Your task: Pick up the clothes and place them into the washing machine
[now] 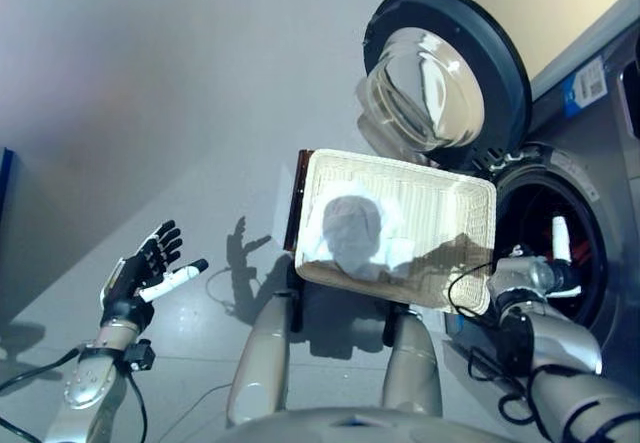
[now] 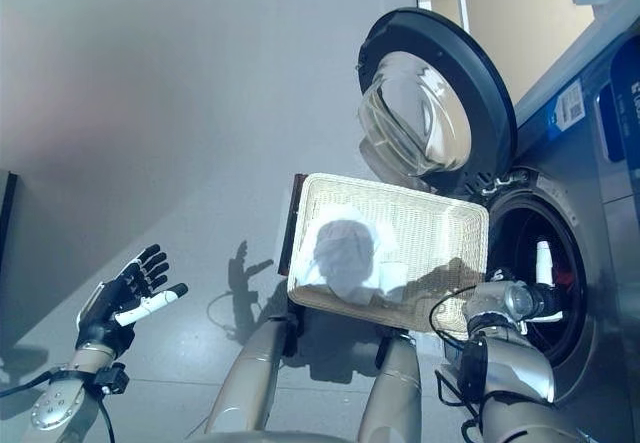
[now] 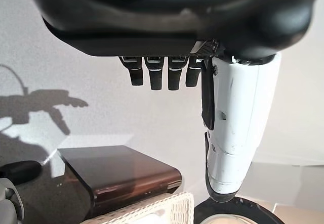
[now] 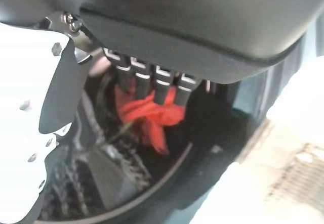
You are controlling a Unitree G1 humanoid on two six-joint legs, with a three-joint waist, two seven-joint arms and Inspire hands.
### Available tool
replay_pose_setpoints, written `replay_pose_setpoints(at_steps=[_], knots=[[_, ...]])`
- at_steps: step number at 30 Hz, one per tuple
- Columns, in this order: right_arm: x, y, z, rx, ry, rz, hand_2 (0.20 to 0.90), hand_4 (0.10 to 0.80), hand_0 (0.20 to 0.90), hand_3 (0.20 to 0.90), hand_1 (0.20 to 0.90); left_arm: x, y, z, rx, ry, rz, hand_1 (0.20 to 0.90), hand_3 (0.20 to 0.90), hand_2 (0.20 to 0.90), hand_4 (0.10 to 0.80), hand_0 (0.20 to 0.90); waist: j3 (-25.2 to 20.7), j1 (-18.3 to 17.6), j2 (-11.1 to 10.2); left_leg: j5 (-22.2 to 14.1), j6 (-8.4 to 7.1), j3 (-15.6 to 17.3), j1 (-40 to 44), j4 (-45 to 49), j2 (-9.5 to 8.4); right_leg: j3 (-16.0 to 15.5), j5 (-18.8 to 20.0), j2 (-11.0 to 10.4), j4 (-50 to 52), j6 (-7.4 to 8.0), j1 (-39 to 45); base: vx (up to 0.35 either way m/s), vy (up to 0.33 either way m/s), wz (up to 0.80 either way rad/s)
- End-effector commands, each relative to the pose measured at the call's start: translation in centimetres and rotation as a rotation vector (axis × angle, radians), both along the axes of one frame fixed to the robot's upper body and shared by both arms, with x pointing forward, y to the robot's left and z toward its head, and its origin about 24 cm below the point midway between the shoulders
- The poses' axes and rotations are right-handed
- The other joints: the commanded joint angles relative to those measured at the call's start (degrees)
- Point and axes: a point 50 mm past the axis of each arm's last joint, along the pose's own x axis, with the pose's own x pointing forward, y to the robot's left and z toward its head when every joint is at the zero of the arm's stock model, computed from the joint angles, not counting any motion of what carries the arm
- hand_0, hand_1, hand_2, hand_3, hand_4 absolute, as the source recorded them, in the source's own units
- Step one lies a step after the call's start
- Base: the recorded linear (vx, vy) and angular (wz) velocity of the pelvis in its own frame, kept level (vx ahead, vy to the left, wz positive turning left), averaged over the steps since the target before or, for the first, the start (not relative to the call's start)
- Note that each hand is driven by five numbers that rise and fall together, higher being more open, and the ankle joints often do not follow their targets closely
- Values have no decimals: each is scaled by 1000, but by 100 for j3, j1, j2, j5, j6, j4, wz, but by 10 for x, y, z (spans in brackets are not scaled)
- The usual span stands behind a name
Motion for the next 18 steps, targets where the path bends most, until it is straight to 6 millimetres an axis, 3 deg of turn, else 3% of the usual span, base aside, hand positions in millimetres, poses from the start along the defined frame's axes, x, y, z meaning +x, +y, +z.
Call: replay_pose_setpoints(at_steps=[1,10,14,18], knots=[[-13,-14,3,-104,13,-16,900,800,900,900,900,1,25,29,90,-140,75,900,900,900,800,900,-214,84,-127,457,-280,-132,46,-807,19,-164,320,-218,-591,40,198,66,-14,-3],[-23,19,-29,-126,171,166,900,800,900,900,900,0,19,20,67,-137,101,900,900,900,800,900,-291,118,-241,584,-310,-172,615,-1136,48,-326,460,-223,-1046,82,883,72,-14,0],[-26,36,-40,-204,262,333,900,800,900,900,900,-4,16,10,52,-115,136,900,900,900,800,900,-312,107,-287,610,-338,-205,982,-1302,88,-391,507,-183,-1273,119,1290,75,-10,0],[-35,41,-50,-220,308,396,900,800,900,900,900,-6,13,1,51,-89,150,900,900,900,800,900,-307,73,-328,616,-364,-220,1275,-1402,118,-467,512,-160,-1409,142,1612,95,-12,0]])
